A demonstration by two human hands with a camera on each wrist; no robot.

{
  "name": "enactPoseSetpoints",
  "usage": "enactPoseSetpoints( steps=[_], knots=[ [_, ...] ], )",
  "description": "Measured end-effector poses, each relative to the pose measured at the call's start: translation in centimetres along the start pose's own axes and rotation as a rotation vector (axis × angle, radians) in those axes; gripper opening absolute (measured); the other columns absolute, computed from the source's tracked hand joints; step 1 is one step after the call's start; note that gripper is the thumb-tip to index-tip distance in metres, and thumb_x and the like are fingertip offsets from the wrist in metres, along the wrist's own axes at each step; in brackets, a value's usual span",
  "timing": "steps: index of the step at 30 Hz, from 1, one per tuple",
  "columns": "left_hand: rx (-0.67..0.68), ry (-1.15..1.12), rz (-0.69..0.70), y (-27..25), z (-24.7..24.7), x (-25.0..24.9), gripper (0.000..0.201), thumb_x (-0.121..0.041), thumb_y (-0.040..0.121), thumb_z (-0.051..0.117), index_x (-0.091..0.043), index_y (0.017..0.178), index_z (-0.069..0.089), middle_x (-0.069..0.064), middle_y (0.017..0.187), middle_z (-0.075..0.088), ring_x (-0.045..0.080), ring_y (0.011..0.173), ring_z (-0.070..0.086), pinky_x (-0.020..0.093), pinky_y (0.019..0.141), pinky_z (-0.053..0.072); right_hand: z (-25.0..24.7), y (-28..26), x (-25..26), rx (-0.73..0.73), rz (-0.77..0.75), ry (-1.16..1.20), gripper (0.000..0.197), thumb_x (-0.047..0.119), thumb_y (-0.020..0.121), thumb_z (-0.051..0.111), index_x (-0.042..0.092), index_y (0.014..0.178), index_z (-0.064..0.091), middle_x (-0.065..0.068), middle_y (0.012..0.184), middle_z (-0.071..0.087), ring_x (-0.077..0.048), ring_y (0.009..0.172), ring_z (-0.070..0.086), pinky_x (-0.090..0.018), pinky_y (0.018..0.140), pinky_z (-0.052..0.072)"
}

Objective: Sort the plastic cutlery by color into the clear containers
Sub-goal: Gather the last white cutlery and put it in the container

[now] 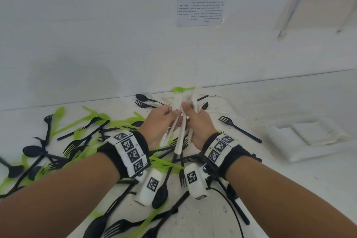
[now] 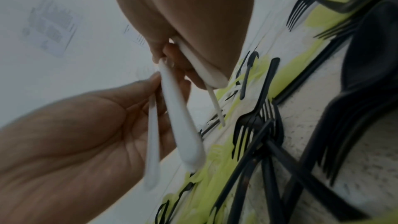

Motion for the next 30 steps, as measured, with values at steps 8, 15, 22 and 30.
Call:
enactPoseSetpoints(
  steps=[8,15,22,30],
  knots=[
    [-0.097,0.425,0.077,-0.4,-2.1,-0.3,0.036,-0.042,0.109,0.04,-0.018,0.123,0.062,-0.009,0.112,0.058,0.011,0.107,0.054,0.03,0.094,0.04,-1.5,0.6,0.6,-0.124,0.007,0.043,0.025,0.03,0.1,0.064,0.007,0.107,0.068,-0.003,0.078,0.069,-0.015,0.058,0.057,-0.036,0.061,0.048],
    [-0.165,0.381,0.18,-0.3,-1.4,0.2,0.024,-0.023,0.102,0.061,-0.029,0.124,0.065,0.007,0.101,0.07,0.021,0.1,0.066,0.038,0.096,0.052,1.0,-0.4,-0.8,-0.074,0.029,0.029,0.018,0.027,0.102,0.061,0.013,0.1,0.071,-0.015,0.088,0.056,-0.028,0.072,0.053,-0.035,0.059,0.042],
    [-0.058,0.131,0.145,-0.7,-1.4,-0.1,0.026,-0.008,0.098,0.066,-0.02,0.12,0.072,0.008,0.104,0.077,0.028,0.102,0.073,0.04,0.097,0.058,1.0,-0.8,-0.3,-0.019,0.033,0.104,0.02,0.026,0.104,0.058,0.009,0.107,0.07,-0.012,0.083,0.068,-0.021,0.064,0.065,-0.03,0.054,0.053],
    [0.028,-0.132,0.096,-1.5,-1.8,-0.8,0.018,0.007,0.091,0.068,-0.003,0.105,0.063,0.01,0.094,0.078,0.026,0.084,0.076,0.027,0.076,0.059,1.9,-1.2,-0.4,0.009,0.097,0.081,0.023,0.029,0.102,0.061,0.01,0.113,0.069,0.0,0.072,0.066,-0.009,0.052,0.056,-0.022,0.045,0.043]
  ],
)
Point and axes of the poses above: each hand's wrist, its own y-axis towards the middle knuckle, its own z-axis out of the palm, x = y × z, the point moved 3 cm from there along y, towards the middle knuckle
